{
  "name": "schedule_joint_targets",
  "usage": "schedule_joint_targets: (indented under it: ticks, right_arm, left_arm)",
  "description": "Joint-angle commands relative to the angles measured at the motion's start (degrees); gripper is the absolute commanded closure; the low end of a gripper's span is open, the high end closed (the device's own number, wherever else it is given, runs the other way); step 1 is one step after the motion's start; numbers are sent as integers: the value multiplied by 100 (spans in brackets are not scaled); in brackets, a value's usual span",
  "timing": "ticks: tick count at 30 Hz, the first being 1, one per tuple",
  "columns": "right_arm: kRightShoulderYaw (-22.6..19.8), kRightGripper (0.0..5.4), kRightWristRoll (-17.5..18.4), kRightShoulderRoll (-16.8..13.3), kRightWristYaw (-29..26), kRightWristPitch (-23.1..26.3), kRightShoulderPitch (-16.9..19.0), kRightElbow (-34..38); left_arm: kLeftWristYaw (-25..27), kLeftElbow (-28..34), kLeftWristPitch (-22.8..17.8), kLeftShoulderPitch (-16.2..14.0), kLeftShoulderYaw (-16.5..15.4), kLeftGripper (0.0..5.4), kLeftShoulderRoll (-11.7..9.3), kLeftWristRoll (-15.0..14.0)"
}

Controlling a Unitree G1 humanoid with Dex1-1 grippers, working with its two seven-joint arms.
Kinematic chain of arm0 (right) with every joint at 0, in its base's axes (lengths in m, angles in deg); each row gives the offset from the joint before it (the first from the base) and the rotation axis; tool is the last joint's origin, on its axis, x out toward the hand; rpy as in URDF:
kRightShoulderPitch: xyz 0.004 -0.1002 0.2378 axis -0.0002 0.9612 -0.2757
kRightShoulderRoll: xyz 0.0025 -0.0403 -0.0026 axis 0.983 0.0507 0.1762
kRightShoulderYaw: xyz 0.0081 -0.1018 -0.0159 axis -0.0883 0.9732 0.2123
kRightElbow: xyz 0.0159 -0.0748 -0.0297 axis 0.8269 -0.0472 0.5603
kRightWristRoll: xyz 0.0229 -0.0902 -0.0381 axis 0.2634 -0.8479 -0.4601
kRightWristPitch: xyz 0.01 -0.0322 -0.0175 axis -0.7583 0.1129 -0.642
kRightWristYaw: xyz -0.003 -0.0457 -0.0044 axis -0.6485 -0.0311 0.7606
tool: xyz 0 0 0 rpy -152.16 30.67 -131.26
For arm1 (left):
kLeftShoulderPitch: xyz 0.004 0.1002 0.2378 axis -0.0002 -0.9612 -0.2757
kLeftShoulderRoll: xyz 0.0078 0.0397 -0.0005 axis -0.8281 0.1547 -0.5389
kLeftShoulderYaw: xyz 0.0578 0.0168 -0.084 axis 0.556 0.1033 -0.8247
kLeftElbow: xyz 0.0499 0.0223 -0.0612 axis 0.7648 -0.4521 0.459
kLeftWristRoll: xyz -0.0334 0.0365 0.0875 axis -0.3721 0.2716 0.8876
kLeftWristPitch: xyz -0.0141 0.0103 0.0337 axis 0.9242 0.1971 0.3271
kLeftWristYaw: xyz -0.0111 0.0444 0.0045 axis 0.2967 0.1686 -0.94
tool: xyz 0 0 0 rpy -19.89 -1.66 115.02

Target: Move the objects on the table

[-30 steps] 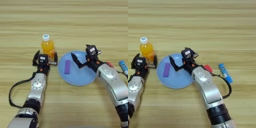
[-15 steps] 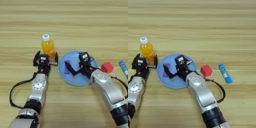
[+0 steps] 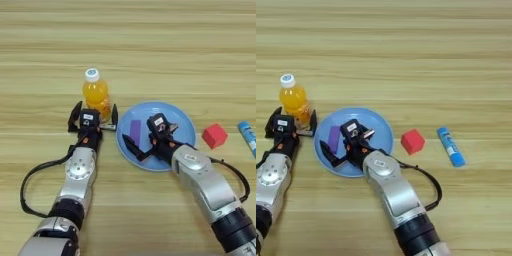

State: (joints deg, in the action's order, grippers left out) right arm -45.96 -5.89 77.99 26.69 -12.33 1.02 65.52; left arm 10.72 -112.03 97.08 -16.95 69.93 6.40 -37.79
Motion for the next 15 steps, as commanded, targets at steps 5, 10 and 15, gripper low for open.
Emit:
schedule_joint_targets:
  ticks: [5, 10, 15]
  right_arm:
    - [10, 0, -91, 74, 15, -82, -105, -192]
    - [-50, 0, -139, 80, 68, -103, -147, -361]
    - [-87, 0, -177, 88, 127, -9, -127, -371]
  left_arm:
    - [-42, 62, 2, -57, -1, 1, 3, 33]
    - [-34, 47, 4, -50, -7, 1, -8, 28]
    - [-29, 35, 7, -46, -6, 1, -12, 29]
